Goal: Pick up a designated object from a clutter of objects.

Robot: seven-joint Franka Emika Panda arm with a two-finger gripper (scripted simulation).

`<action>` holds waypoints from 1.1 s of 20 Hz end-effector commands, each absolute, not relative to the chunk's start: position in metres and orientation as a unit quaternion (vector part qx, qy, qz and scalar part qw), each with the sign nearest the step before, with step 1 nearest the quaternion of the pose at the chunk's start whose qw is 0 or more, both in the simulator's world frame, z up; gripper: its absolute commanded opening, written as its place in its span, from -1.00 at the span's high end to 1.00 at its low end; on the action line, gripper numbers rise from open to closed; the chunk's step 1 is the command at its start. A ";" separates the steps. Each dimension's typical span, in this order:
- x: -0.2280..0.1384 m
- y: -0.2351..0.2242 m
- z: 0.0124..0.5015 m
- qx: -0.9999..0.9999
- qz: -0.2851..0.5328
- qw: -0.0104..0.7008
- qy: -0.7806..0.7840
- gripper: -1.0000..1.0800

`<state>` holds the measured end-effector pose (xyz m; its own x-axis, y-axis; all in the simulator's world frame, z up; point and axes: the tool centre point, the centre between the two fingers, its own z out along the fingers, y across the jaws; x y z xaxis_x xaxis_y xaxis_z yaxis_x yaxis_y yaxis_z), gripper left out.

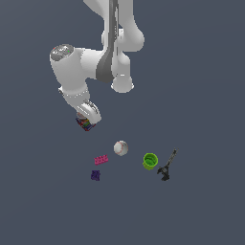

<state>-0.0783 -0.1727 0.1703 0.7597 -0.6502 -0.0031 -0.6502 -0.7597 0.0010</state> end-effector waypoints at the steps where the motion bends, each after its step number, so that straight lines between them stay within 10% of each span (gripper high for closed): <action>1: -0.081 -0.177 0.197 -0.938 0.000 0.000 0.347 1.00; 22: -0.096 -0.206 0.366 -0.938 0.000 0.000 0.347 1.00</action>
